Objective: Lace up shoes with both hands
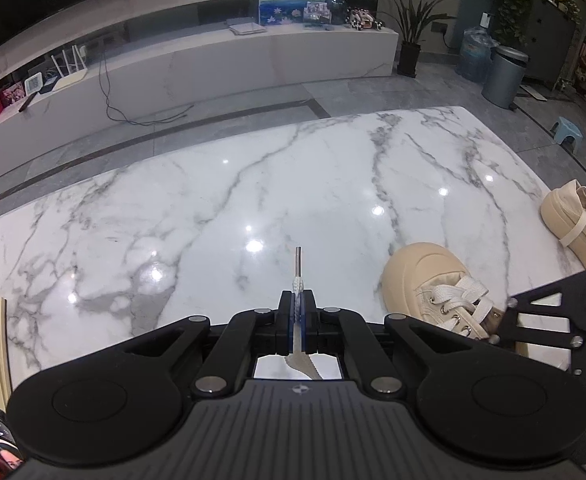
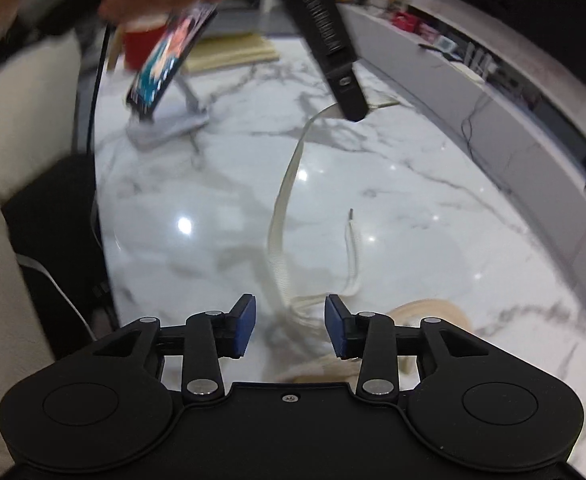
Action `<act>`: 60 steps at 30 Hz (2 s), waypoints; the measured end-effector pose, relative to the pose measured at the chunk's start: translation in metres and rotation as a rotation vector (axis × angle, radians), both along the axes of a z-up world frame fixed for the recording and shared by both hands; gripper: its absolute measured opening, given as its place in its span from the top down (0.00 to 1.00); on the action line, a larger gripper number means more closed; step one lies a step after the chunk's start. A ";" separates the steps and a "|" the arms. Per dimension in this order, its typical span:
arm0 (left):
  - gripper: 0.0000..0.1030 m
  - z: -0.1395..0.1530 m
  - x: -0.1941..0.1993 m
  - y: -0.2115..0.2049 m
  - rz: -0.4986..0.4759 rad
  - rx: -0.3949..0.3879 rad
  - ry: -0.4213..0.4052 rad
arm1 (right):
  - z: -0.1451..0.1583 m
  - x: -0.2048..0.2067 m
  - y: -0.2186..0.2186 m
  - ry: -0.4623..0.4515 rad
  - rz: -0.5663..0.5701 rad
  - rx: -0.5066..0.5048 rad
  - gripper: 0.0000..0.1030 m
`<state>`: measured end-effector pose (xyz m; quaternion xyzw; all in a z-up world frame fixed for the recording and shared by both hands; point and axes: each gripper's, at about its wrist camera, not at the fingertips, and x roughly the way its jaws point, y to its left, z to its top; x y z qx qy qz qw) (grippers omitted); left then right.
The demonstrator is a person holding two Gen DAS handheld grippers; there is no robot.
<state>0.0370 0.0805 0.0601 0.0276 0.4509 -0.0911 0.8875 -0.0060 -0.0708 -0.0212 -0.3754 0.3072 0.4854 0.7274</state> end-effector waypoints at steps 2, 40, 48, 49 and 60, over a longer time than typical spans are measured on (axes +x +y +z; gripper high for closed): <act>0.98 -0.001 0.001 0.000 0.000 -0.001 0.002 | -0.007 0.001 0.008 -0.042 0.050 -0.061 0.65; 0.98 0.002 0.010 -0.029 -0.097 0.012 -0.022 | -0.012 -0.013 -0.009 0.310 -0.056 0.109 0.76; 0.98 -0.007 0.001 -0.073 -0.289 0.086 -0.001 | 0.010 -0.006 -0.038 0.212 -0.229 0.220 0.73; 0.98 -0.010 -0.001 -0.079 -0.314 0.101 0.007 | 0.013 -0.004 -0.042 0.198 -0.255 0.227 0.70; 0.98 -0.027 -0.022 -0.133 -0.567 0.215 0.045 | 0.019 0.010 -0.076 0.108 -0.446 0.234 0.70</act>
